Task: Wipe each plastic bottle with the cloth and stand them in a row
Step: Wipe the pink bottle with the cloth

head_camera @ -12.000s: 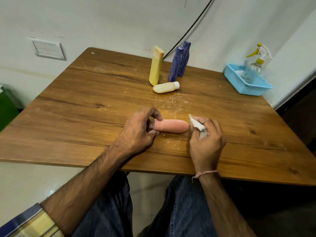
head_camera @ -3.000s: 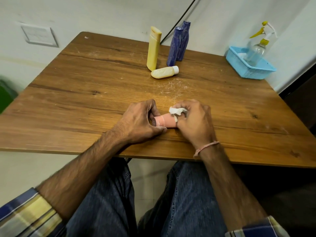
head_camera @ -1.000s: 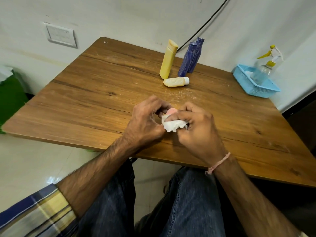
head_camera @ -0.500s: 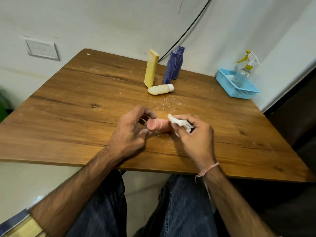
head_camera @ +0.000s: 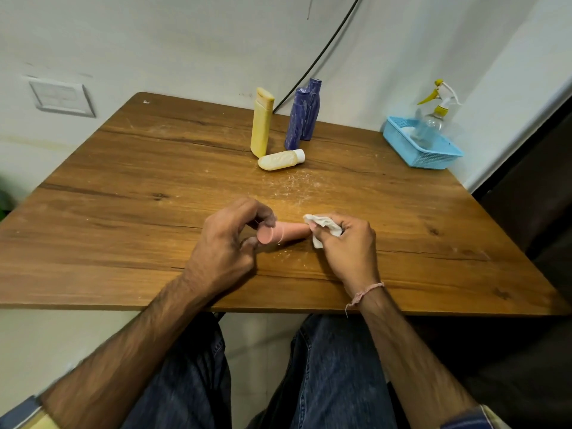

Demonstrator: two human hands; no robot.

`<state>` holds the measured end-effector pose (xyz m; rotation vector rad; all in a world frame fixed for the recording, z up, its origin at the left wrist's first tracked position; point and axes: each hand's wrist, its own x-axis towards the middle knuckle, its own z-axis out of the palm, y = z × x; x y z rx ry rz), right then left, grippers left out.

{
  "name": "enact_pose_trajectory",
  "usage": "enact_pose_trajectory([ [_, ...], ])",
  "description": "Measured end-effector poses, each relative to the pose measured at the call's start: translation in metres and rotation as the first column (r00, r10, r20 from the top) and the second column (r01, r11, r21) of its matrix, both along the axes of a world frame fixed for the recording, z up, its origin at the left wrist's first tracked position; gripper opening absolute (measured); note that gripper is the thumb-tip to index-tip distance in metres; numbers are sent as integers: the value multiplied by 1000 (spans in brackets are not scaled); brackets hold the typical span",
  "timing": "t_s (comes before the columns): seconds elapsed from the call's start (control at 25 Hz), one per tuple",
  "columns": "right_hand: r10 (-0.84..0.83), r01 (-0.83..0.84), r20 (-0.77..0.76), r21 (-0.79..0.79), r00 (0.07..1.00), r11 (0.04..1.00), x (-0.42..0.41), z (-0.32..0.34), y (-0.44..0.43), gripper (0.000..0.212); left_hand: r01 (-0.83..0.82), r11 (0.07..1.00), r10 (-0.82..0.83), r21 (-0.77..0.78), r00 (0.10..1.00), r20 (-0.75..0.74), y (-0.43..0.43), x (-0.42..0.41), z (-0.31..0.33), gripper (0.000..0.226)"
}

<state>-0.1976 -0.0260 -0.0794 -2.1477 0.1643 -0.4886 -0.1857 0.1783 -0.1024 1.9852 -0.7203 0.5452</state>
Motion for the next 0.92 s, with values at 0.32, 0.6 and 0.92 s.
enact_pose_trajectory([
  [0.32,222,-191,199,-161,955,968,-24,-1,28,23,-56,995,50,81,996,73,-2,-2,1,30],
  [0.6,-41,39,6,166,999,985,4,-9,-18,7,-129,991,117,-40,970,-214,1,2,1,46],
  [0.92,-89,80,-15,589,996,804,19,-6,-12,10,-308,948,312,77,860,-403,-4,7,8,42],
])
